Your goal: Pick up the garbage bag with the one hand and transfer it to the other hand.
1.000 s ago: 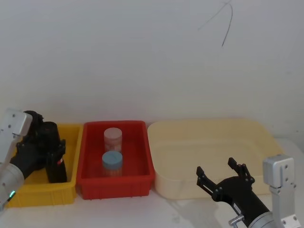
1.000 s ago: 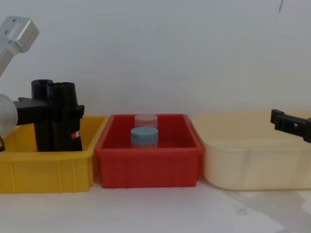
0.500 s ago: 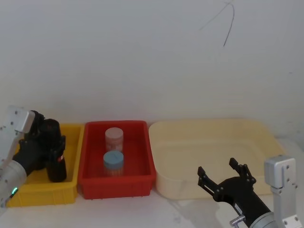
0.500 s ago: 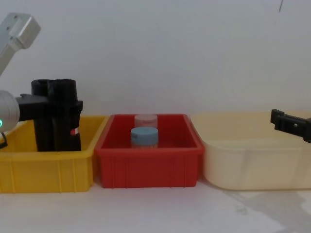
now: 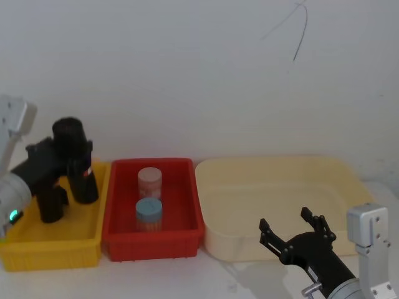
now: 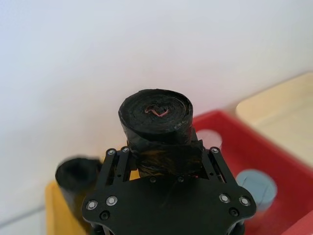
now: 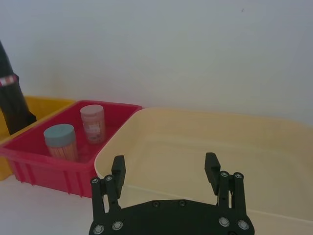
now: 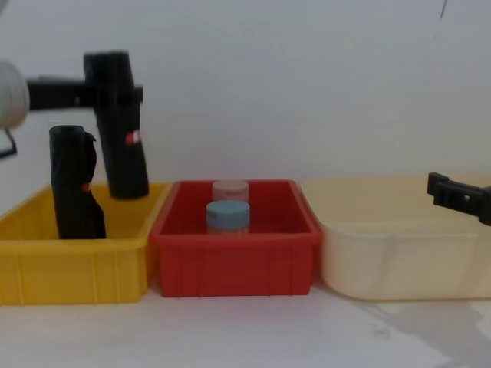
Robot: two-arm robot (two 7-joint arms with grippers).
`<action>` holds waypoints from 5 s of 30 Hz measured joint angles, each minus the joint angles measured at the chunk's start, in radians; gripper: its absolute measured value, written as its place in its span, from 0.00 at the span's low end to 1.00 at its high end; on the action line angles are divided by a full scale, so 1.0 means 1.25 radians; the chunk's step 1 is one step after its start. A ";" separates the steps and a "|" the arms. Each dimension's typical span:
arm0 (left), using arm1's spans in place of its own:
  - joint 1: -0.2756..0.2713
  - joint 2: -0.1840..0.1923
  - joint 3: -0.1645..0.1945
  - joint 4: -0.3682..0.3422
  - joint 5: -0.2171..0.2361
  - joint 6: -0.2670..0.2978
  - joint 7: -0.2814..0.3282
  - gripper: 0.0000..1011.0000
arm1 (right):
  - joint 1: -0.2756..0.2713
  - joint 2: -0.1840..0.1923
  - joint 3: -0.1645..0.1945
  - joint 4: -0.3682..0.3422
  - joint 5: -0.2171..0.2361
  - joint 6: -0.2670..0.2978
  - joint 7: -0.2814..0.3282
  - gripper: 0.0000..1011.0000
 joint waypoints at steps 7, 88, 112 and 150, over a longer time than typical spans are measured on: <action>-0.043 0.003 -0.006 -0.031 -0.036 0.039 -0.044 0.52 | 0.000 0.000 0.000 0.000 0.000 0.000 0.000 0.99; -0.166 -0.067 0.215 0.027 -0.099 0.055 -0.208 0.52 | 0.202 -0.071 -0.106 0.108 0.010 0.128 0.153 0.99; -0.164 -0.056 0.234 0.038 -0.127 0.065 -0.227 0.52 | 0.250 -0.122 -0.109 0.170 -0.018 0.121 0.131 0.99; -0.164 -0.048 0.242 0.035 -0.135 0.075 -0.236 0.77 | 0.265 -0.143 -0.098 0.193 -0.025 0.116 0.118 0.50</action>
